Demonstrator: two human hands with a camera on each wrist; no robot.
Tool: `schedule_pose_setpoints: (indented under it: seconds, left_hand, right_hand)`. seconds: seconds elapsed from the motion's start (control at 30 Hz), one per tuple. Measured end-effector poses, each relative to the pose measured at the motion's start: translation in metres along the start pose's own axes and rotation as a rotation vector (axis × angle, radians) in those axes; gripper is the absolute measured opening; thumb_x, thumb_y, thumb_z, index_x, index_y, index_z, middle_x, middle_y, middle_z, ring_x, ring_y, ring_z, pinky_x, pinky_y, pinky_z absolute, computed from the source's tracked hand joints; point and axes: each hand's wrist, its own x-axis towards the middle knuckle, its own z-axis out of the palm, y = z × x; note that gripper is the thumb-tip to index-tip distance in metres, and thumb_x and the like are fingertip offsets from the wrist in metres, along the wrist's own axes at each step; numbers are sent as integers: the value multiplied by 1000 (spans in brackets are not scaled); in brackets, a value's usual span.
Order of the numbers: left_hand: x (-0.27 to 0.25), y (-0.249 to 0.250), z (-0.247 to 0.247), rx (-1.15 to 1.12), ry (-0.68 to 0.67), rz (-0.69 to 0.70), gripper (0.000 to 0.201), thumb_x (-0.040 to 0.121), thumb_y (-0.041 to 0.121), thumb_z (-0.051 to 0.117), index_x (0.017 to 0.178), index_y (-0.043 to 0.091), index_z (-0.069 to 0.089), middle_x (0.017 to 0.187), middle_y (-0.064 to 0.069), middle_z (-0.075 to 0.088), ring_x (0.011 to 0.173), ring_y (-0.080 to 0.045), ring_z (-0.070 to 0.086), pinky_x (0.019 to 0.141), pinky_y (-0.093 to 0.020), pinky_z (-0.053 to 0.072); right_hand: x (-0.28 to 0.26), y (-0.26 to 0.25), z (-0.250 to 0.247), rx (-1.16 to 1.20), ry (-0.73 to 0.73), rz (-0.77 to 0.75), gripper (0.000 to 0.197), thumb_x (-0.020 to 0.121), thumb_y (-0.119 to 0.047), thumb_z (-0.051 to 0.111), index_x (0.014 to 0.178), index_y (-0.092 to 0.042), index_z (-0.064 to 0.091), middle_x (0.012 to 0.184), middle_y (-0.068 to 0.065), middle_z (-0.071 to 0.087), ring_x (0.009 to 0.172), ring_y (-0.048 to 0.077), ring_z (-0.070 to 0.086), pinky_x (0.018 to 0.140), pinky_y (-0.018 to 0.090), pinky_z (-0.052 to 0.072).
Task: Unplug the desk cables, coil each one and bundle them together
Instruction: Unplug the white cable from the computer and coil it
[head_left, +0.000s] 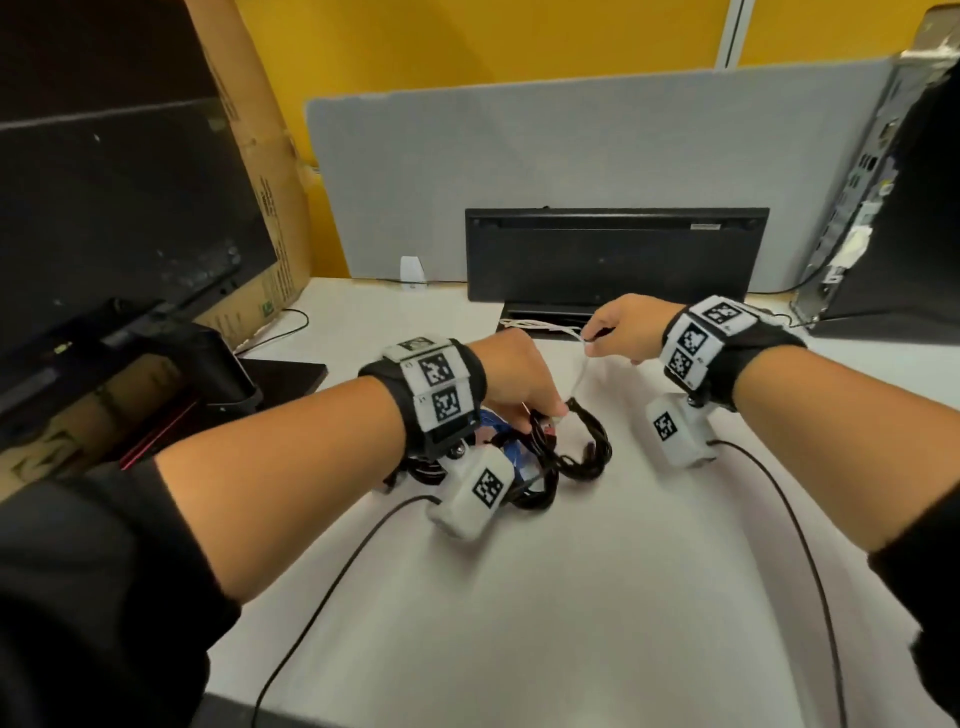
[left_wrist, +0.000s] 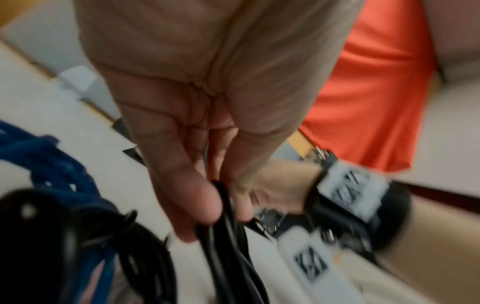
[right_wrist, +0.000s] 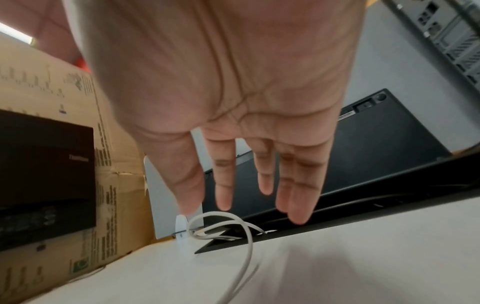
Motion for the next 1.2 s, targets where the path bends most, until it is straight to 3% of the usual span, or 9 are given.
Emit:
schedule_pose_setpoints:
  seconds: [0.07, 0.2, 0.37, 0.53, 0.63, 0.73, 0.9, 1.07, 1.2]
  left_hand:
    - [2, 2, 11, 151, -28, 17, 27, 84, 16, 74, 106, 0, 70, 101, -14, 73, 79, -25, 71, 84, -43, 59]
    - [7, 4, 19, 344, -30, 51, 30, 84, 18, 75, 108, 1, 70, 105, -15, 72, 90, -30, 71, 86, -40, 58]
    - [10, 4, 6, 373, 14, 58, 27, 83, 18, 75, 103, 0, 70, 102, -17, 72, 87, -28, 70, 79, -40, 60]
    - [21, 9, -23, 322, 380, 165, 22, 88, 28, 69, 98, 8, 69, 97, -8, 70, 90, -24, 67, 82, -37, 56]
    - [29, 17, -42, 200, 555, 284, 35, 88, 31, 68, 118, 15, 62, 116, -3, 66, 107, -21, 62, 93, -37, 51]
    - [35, 35, -52, 162, 523, 452, 41, 91, 34, 65, 129, 20, 60, 129, 2, 62, 119, -16, 56, 95, -28, 44]
    - [46, 67, -45, 57, 440, 592, 16, 91, 29, 66, 94, 17, 75, 83, 7, 68, 77, -3, 60, 72, -21, 43]
    - [56, 80, -34, 107, 296, 597, 12, 92, 20, 64, 85, 14, 71, 85, 0, 72, 85, -12, 66, 77, -21, 46]
    - [66, 72, -38, 200, 389, 496, 16, 93, 19, 62, 87, 8, 72, 86, -9, 71, 85, -23, 65, 77, -29, 50]
  right_hand:
    - [2, -9, 0, -108, -7, -42, 34, 91, -30, 63, 124, -21, 63, 129, -1, 60, 112, 18, 56, 91, 27, 42]
    - [6, -25, 2, -197, -78, -67, 35, 95, -30, 57, 129, -19, 61, 142, 1, 50, 131, 21, 45, 107, 31, 32]
    - [10, -35, 10, -201, -42, -4, 42, 96, -31, 57, 130, -7, 58, 131, 8, 58, 120, 26, 55, 105, 38, 42]
    - [8, -26, -14, 98, 205, -61, 17, 90, -14, 64, 102, -9, 74, 106, 6, 70, 101, 21, 65, 94, 35, 52]
    - [-2, -24, -37, 233, 346, -177, 18, 91, -9, 62, 91, -21, 76, 90, -6, 69, 85, 9, 65, 83, 25, 52]
    - [-14, -24, -61, 241, 394, -276, 19, 89, -15, 65, 84, -30, 75, 86, -14, 69, 83, 0, 61, 73, 16, 44]
    - [-47, -16, -93, 270, 475, -317, 10, 84, -21, 73, 90, -29, 74, 82, -12, 72, 80, 2, 65, 71, 18, 48]
    - [-83, 3, -132, 268, 660, -285, 4, 83, -23, 74, 84, -28, 75, 73, -16, 67, 61, -13, 56, 62, 14, 41]
    - [-121, 27, -175, 226, 843, -217, 6, 80, -30, 77, 85, -28, 76, 84, -14, 68, 84, 0, 61, 82, 26, 47]
